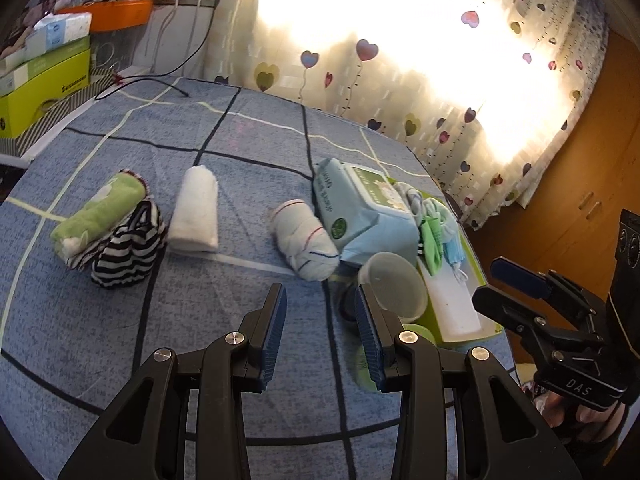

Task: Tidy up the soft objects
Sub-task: 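Withdraw both grippers from the tray toward the remaining pile, then grasp the black-and-white striped sock with the right gripper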

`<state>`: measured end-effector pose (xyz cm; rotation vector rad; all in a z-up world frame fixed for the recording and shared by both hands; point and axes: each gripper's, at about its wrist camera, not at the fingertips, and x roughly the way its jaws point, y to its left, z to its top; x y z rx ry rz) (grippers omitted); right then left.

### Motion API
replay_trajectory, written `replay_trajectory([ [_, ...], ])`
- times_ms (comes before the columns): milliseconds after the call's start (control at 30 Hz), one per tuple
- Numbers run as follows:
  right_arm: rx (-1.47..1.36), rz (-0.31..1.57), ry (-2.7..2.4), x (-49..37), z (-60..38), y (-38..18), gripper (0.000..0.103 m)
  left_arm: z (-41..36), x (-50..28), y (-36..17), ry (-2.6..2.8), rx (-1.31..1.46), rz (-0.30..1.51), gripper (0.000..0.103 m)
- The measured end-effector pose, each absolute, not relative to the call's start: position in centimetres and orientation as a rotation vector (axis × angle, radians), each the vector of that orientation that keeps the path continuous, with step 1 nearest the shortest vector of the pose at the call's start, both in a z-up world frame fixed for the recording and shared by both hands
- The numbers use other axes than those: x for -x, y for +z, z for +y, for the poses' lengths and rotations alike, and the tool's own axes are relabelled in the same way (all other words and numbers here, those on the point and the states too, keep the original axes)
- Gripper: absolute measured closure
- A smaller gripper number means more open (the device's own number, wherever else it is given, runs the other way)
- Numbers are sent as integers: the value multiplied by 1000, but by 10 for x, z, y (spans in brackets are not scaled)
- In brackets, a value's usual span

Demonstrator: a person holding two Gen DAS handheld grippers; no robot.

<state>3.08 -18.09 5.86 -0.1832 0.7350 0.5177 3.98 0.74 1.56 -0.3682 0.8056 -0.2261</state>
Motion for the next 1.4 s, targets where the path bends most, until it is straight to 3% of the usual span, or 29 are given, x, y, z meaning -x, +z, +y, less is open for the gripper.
replay_trajectory([
  [933, 261, 748, 688, -54, -103, 58, 51, 106, -31, -9, 17, 466, 792, 66],
  [1400, 240, 897, 818, -87, 5, 11, 50, 158, -17, -19, 90, 504, 763, 66],
])
